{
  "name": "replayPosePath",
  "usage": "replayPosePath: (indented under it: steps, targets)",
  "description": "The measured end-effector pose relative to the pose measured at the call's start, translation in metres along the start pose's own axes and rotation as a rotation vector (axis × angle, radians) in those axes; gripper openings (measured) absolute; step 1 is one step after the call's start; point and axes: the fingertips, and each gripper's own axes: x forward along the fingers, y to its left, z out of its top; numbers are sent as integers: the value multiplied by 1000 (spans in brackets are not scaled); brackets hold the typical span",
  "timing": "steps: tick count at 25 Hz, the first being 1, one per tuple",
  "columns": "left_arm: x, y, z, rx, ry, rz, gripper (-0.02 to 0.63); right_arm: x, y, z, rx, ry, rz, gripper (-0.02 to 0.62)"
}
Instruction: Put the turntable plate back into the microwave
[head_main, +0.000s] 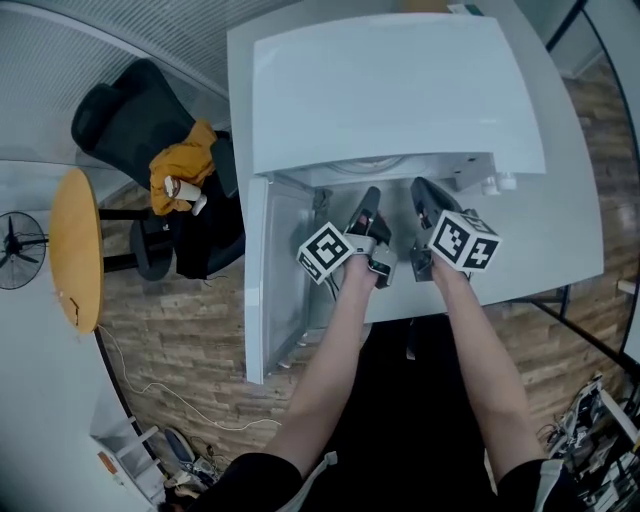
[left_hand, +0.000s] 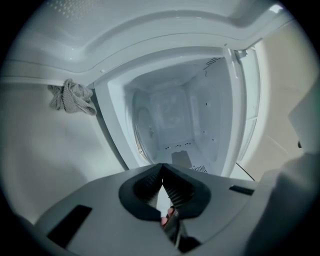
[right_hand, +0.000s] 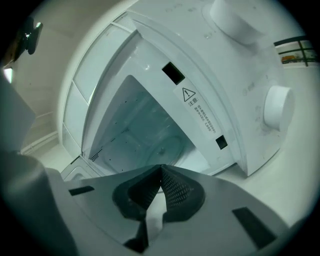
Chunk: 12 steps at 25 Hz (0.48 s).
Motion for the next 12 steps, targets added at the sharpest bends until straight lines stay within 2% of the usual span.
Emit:
replayPosePath:
  steps: [6,12]
  targets:
    - [-22,-29,-14,105,21,-21,-2,-30,13,0,-70,12,19,6]
    - [-57,-85,-20,252,-2,-63,-2,-78,53,27,-246,-29,78,6]
